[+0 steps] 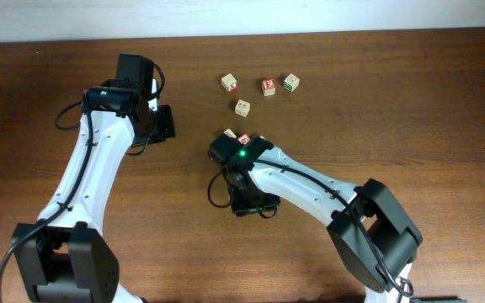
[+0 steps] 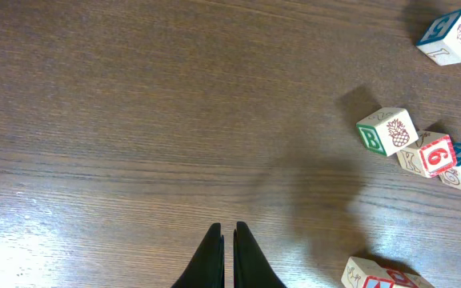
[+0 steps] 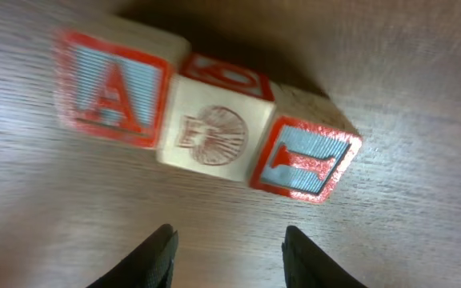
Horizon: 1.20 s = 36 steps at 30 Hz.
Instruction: Rotate 3 blocks
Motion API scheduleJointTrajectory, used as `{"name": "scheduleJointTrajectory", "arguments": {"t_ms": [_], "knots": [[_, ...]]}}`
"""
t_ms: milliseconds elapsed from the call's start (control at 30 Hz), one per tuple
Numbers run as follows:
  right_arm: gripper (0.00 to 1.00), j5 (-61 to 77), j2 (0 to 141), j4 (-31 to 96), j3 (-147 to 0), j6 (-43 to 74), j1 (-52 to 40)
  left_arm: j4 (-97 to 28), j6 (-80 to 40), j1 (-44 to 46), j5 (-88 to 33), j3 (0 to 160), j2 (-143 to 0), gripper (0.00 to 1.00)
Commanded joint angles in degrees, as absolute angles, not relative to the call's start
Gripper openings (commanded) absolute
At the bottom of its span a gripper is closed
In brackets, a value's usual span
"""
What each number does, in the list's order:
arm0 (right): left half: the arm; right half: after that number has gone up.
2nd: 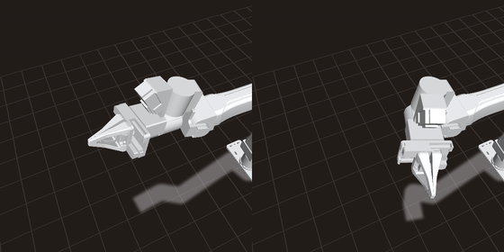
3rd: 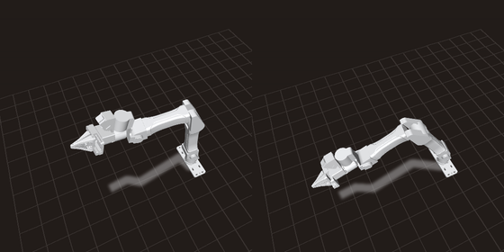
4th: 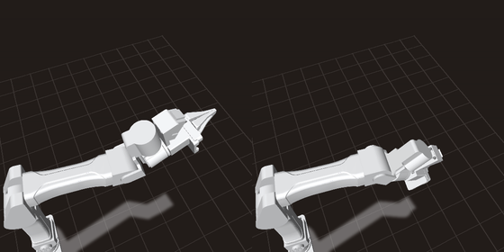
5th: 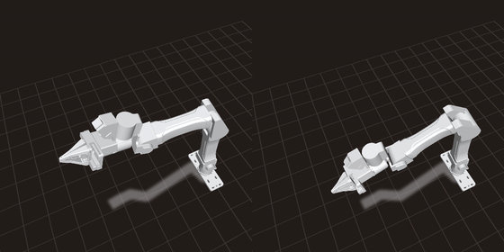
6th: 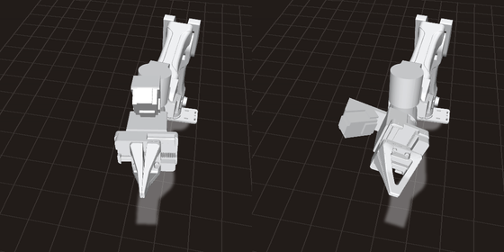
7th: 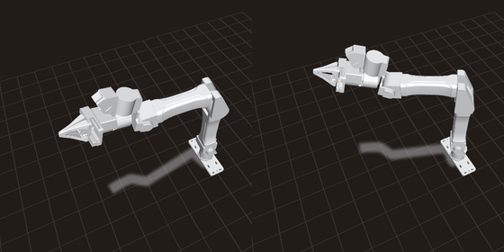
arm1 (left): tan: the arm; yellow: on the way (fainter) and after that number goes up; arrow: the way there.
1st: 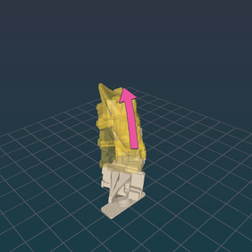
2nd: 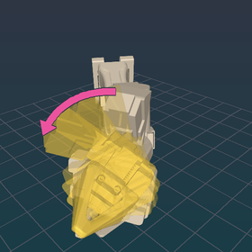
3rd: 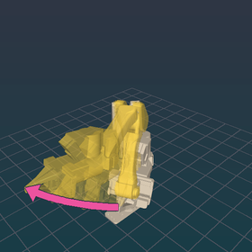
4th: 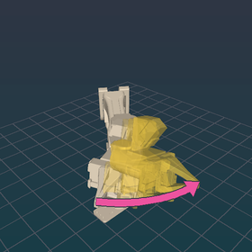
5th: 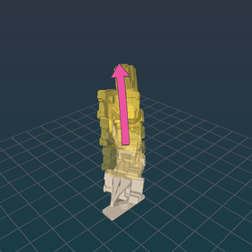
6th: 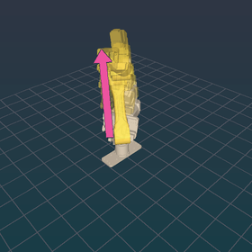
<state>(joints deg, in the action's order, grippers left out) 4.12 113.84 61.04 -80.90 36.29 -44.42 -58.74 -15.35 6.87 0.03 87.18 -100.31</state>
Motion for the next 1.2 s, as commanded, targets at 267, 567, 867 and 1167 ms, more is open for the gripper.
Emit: {"name": "scheduleJointTrajectory", "arguments": {"t_ms": [267, 567, 867, 1167], "knots": [[0.44, 2.68, 114.76, 57.58, -78.96, 38.19, -44.84, -58.83, -14.46, 6.74, 0.25, 88.23, -100.4, 0.08], [0.43, 1.87, 114.8, 56.05, -78.96, 38.0, -44.07, -59.24, -14.44, 6.85, 0.27, 88.23, -100.4, 0.08], [0.43, 1.43, 114.8, 55.61, -78.96, 37.78, -44.07, -59.24, -14.44, 6.85, 0.25, 88.23, -100.4, 0.08], [0.37, 3.07, 114.78, 55.7, -79.05, 36.42, -43.48, -59.24, -14.44, 6.85, 0.27, 88.23, -100.4, 0.08]]}}
